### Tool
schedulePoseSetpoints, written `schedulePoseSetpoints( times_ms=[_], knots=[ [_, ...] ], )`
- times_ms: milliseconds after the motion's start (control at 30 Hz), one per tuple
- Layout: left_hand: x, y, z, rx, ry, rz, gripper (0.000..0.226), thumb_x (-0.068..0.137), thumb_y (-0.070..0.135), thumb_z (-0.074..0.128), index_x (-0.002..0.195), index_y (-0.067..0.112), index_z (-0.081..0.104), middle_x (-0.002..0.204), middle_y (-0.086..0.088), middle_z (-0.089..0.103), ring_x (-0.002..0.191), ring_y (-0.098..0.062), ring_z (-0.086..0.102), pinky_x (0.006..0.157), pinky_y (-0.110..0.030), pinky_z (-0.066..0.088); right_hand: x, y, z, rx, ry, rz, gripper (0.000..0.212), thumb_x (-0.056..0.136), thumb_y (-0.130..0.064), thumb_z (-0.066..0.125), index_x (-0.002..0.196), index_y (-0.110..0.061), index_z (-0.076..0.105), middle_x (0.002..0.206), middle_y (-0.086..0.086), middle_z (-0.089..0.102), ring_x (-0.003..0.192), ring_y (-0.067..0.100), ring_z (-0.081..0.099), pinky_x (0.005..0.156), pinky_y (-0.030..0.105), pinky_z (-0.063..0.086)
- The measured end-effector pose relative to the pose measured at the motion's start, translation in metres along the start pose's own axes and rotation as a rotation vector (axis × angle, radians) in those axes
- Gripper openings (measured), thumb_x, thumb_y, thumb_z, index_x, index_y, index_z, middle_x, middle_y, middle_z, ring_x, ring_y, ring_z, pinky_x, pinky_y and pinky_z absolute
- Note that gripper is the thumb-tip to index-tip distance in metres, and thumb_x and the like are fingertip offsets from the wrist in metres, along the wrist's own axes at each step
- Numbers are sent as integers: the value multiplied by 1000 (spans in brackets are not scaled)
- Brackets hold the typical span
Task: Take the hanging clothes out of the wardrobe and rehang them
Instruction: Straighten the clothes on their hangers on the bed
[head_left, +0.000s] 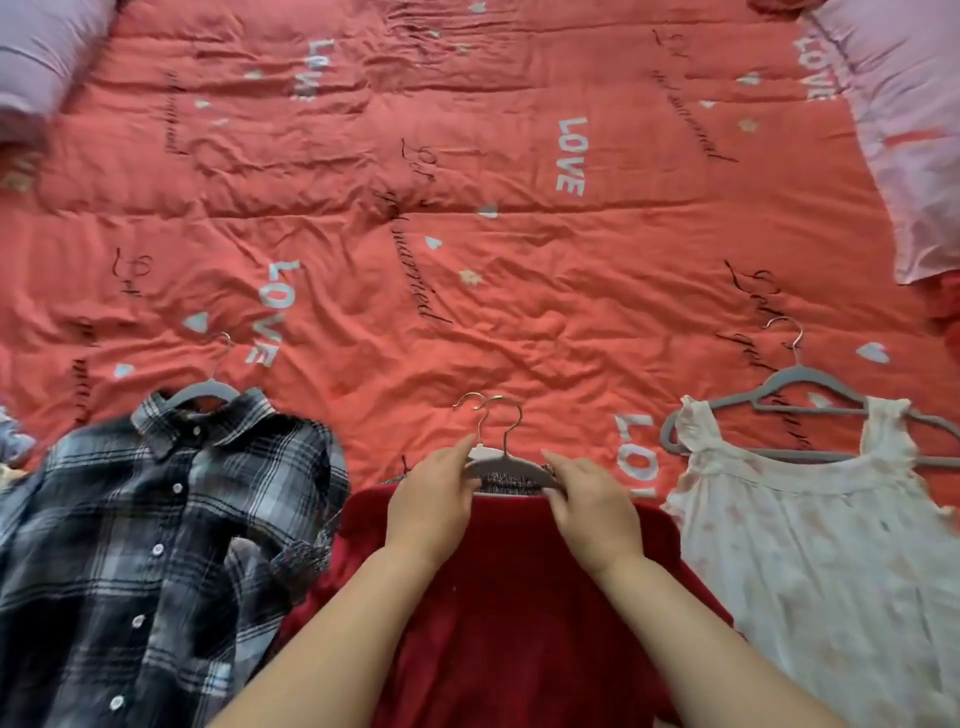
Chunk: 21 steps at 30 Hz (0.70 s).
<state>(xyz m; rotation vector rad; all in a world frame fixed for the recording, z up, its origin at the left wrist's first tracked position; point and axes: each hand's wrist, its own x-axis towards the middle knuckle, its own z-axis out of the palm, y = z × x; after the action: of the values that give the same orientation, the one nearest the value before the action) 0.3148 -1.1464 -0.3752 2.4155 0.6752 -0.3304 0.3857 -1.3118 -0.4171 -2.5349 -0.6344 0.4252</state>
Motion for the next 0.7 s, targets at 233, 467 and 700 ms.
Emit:
schedulePoseSetpoints(
  times_ms=[233,467,700],
  knots=[
    [-16,-20,16,121,-62,9,57,90,23,55,143,21,34,137,0,43,125,-20,41,98,-32,34,-15,7,29,-114,-12,-20,48,55,-7,83,100,-10,69,85,7,66,75,31,63,68,39,54],
    [-53,-26,-10,174,-16,19,54,92,28,49,143,25,32,139,5,39,128,-16,37,100,-30,32,-41,-31,11,-103,-20,-52,49,51,-4,85,97,-9,70,85,5,67,74,30,64,65,40,55],
    [-122,-42,-72,94,158,35,50,89,26,54,138,19,43,129,0,49,118,-23,47,94,-35,40,-76,-113,-17,-88,5,-172,45,61,-4,80,104,-9,69,94,8,67,85,33,64,75,43,53]
  ],
)
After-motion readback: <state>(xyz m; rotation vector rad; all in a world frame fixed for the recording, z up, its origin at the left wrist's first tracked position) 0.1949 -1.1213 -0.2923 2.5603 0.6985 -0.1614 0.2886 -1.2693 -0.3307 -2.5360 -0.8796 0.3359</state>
